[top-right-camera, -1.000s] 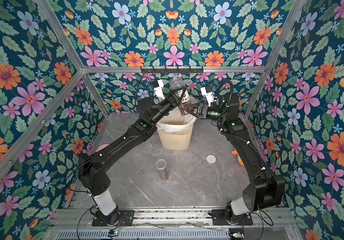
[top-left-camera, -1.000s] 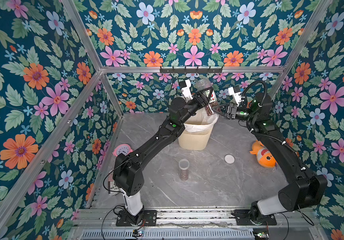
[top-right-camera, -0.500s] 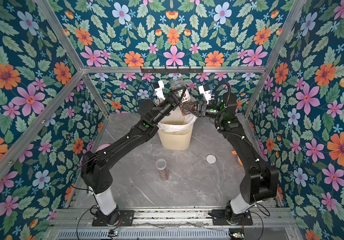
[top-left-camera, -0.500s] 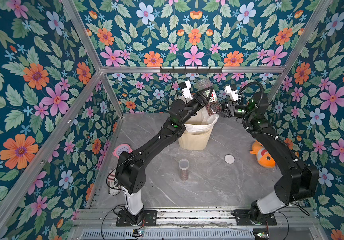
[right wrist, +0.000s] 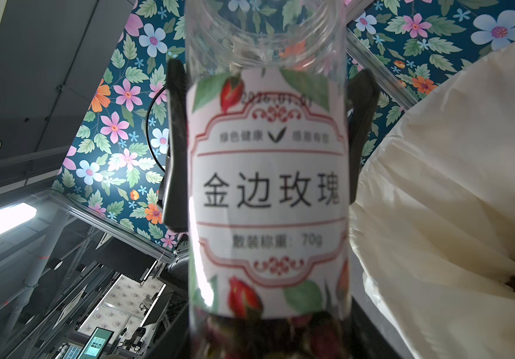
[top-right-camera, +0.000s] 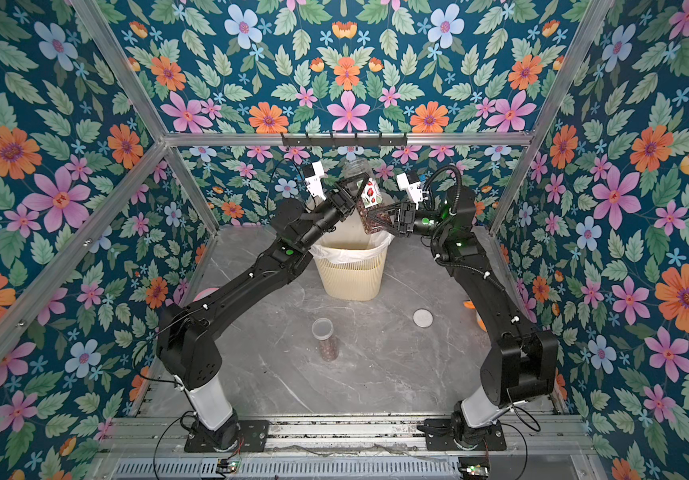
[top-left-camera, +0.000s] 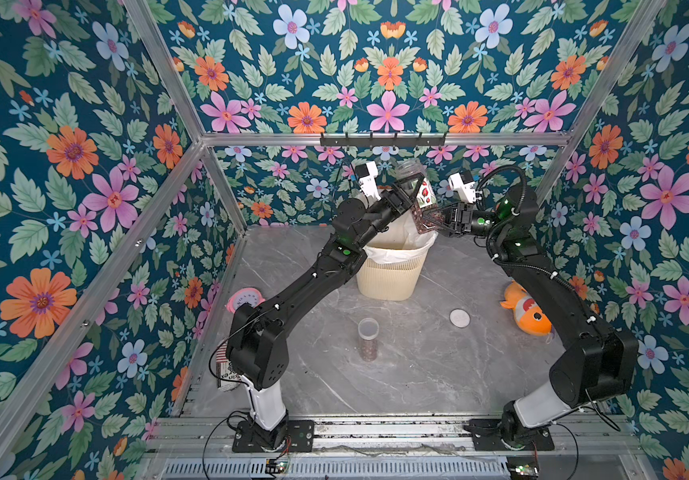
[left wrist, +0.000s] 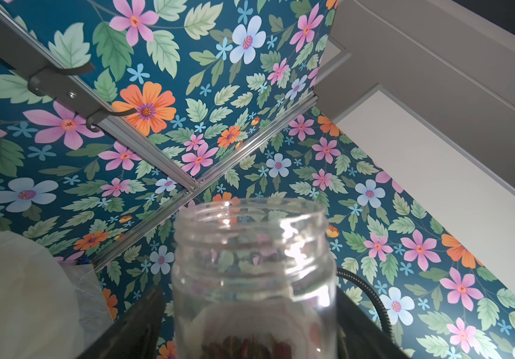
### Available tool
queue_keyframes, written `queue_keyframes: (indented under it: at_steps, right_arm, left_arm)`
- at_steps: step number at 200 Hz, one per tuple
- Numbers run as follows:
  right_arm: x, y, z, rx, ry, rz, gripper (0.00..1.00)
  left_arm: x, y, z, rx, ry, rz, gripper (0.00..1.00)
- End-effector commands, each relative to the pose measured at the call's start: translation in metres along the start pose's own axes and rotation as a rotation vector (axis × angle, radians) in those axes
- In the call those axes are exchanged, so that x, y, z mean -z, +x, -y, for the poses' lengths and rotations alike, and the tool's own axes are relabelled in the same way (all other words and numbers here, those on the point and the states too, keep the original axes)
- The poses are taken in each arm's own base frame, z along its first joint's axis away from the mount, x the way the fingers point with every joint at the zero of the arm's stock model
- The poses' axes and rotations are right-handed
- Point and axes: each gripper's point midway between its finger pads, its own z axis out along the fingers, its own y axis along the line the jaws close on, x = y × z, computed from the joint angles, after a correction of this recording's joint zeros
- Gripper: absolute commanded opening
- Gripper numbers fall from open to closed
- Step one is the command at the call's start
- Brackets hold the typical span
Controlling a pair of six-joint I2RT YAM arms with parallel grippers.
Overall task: Empty the moldy dried flower tea in the jars
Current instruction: Pour the moldy dried flower tea into the trash bin.
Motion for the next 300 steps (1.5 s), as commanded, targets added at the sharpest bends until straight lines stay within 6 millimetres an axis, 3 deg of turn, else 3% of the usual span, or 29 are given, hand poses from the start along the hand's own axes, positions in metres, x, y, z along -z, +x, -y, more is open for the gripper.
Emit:
queue_keyframes:
  at_steps: [1,33,101,106,138,187,225,264,300]
  right_arm:
    - [0.003,0.001,-0.007,0.022,-0.018,-0.009,0.42]
    - [0.016,0.004,0.003,-0.018,0.055,-0.012,0.41]
    - [0.039,0.030,0.036,-0.056,0.458,-0.153,0.40]
    - [0.039,0.032,0.051,-0.073,0.494,-0.182,0.40]
    - [0.047,0.039,0.069,-0.039,0.702,-0.303,0.37]
    - [0.057,0.052,0.080,0.012,0.889,-0.416,0.38]
    - [0.054,0.051,0.088,0.016,0.948,-0.438,0.36]
    - [0.045,0.044,0.077,0.052,0.914,-0.413,0.36]
    - [0.037,0.044,0.070,0.059,0.857,-0.408,0.35]
  left_arm:
    - [0.000,-0.007,0.009,-0.047,0.010,-0.007,0.86]
    - [0.008,-0.012,-0.008,-0.143,-0.123,-0.025,0.89]
    - [0.042,-0.041,-0.027,-0.315,-0.264,-0.004,0.89]
    - [0.046,-0.044,-0.027,-0.333,-0.270,-0.001,0.89]
    - [0.066,-0.055,-0.038,-0.457,-0.353,-0.008,0.88]
    - [0.084,-0.065,-0.049,-0.552,-0.408,-0.018,0.88]
    - [0.070,-0.055,-0.052,-0.624,-0.363,-0.111,0.85]
    - [0.051,-0.026,-0.058,-0.661,-0.256,-0.279,0.80]
    - [0.031,-0.001,-0.059,-0.577,-0.125,-0.402,0.75]
